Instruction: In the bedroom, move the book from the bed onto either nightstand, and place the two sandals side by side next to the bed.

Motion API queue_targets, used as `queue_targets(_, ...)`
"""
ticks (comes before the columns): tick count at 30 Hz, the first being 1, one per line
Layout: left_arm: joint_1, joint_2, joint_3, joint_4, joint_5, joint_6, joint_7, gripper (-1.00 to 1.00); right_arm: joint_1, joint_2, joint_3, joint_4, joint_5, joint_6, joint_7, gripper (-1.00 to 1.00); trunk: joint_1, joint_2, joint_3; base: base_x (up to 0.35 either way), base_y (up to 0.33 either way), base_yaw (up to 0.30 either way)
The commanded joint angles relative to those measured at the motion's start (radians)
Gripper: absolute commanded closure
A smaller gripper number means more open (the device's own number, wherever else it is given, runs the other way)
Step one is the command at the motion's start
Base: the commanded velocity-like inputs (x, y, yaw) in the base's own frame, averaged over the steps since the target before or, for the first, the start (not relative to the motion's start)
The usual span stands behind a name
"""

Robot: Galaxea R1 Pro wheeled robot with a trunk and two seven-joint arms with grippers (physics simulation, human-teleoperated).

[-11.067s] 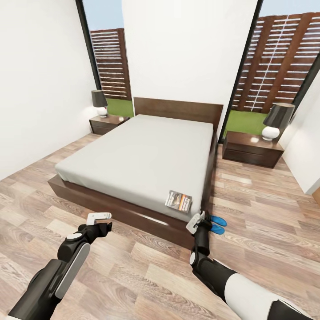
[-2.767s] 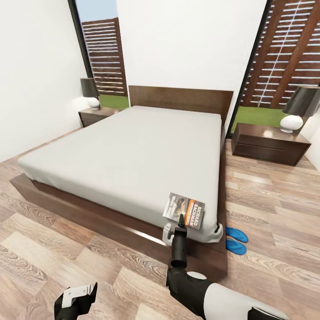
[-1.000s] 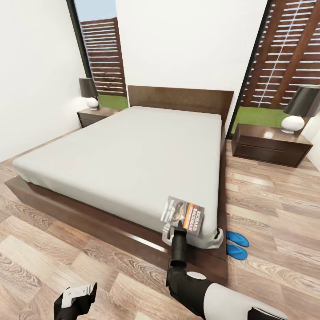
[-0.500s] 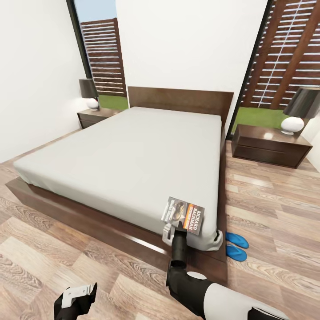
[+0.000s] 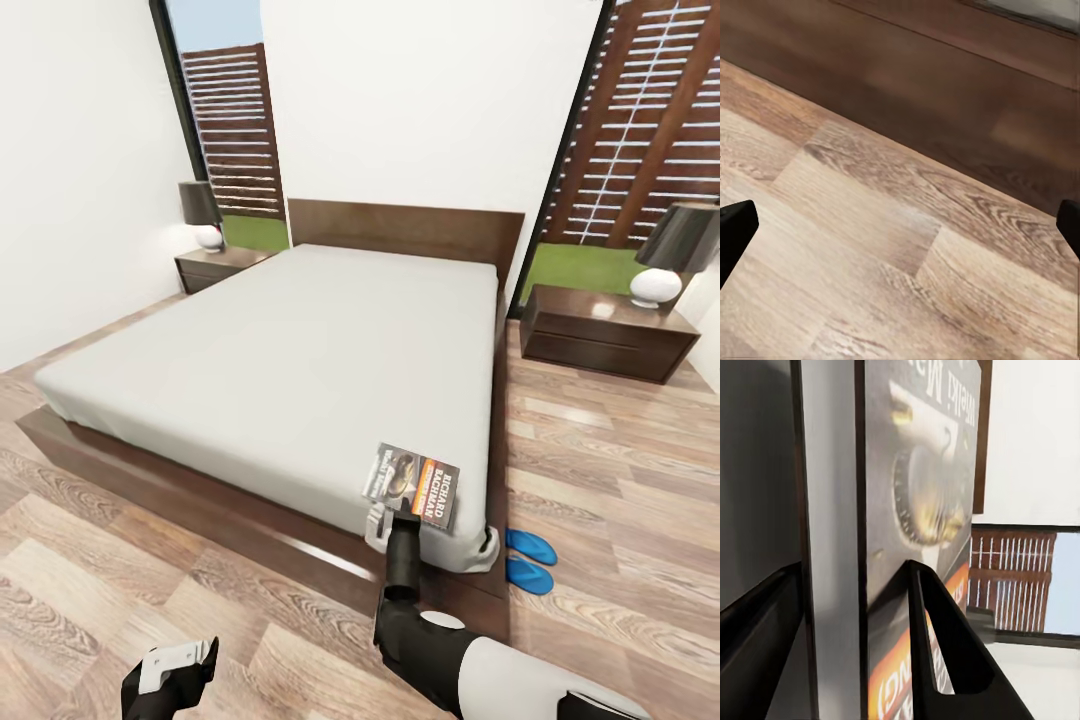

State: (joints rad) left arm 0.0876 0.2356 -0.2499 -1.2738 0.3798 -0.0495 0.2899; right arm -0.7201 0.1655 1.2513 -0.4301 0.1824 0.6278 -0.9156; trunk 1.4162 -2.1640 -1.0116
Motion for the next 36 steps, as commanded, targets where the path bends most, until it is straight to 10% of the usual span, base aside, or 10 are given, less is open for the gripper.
queue_targets(1, 0.0, -0.003, -0.002, 0.0, 0.015, -0.001, 0.007, -1.0, -0.001, 0.0, 0.003, -0.001, 0.0, 0.005, 0.001, 1.0, -0.004, 0.007, 0.003, -0.127, 0.0, 0.0)
queue_targets(36, 0.0, -0.021, 0.0, 0.011, 0.02, 0.0, 0.012, -1.0, -0.001, 0.0, 0.003, -0.018, 0.004, -0.015, -0.005, 1.0, -0.138, 0.252, 0.112, -0.328, 0.0, 0.0)
